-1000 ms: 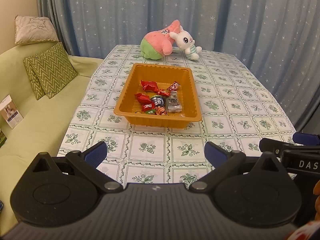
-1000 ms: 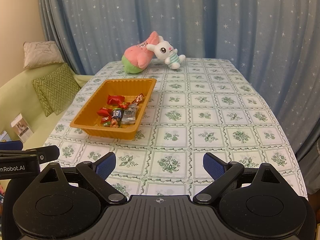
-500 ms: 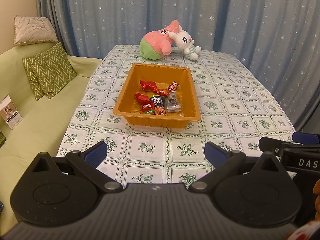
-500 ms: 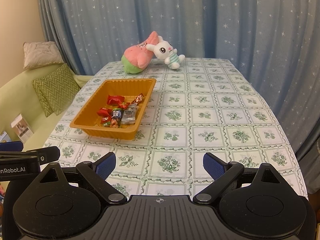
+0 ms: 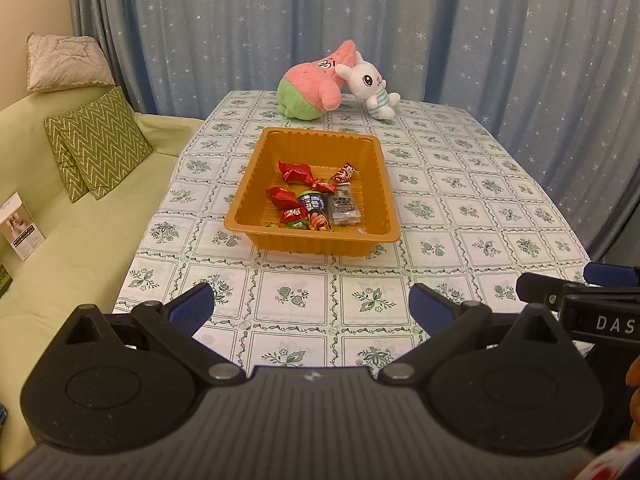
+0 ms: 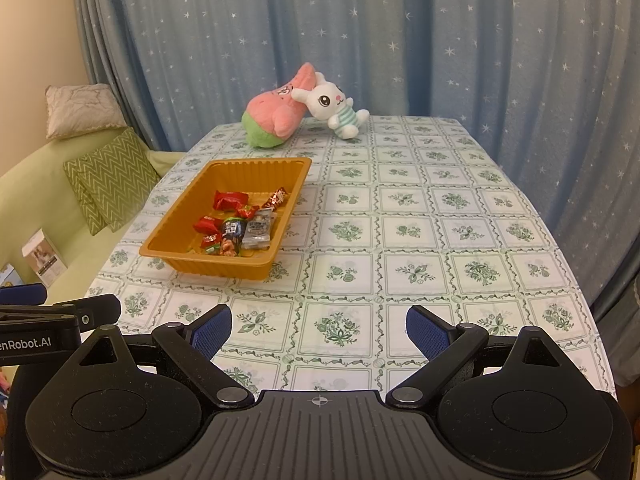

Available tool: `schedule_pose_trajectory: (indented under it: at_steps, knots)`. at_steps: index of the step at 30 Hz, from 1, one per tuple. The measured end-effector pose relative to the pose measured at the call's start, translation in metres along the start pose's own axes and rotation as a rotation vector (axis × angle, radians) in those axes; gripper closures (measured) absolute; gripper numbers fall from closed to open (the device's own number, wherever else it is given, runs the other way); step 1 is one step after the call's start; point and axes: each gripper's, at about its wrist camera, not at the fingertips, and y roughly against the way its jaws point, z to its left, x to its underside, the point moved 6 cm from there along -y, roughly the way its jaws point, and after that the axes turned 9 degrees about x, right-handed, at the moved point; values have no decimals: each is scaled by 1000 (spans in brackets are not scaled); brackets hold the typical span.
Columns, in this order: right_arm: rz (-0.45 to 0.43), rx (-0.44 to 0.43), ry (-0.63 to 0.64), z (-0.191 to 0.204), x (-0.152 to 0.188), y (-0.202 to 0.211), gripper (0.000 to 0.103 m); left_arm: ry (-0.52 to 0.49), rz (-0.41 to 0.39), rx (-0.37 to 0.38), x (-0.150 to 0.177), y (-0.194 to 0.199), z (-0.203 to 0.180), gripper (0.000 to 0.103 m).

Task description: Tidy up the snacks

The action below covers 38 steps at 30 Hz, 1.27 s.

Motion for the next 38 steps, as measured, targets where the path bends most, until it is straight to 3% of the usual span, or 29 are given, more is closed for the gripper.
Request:
schedule_pose_trajectory:
  at_steps: [38]
  knots:
    - [2,2,-1,-1,1,0,9,-12,-13,15,-1,1,-3,0]
